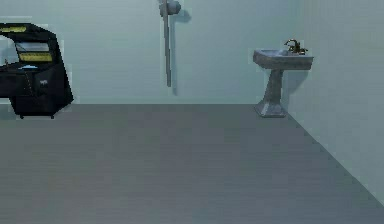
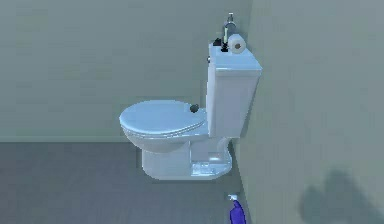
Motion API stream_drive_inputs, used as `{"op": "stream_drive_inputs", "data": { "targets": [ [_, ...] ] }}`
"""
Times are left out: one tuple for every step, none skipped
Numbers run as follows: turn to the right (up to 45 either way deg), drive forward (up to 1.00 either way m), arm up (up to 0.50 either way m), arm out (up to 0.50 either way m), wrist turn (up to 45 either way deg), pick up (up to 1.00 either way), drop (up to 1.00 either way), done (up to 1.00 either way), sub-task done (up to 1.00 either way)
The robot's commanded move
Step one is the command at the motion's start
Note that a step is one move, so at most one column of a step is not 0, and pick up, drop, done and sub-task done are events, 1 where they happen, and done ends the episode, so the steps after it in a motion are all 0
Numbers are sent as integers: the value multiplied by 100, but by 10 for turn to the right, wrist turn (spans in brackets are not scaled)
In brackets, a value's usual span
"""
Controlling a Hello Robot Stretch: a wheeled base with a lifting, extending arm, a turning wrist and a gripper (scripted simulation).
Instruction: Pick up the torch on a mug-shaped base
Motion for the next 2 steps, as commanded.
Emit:
{"op": "stream_drive_inputs", "data": {
  "targets": [
    [0,0,10,0,0,0,0,0,0],
    [0,0,0,0,0,0,0,100,0]
  ]
}}
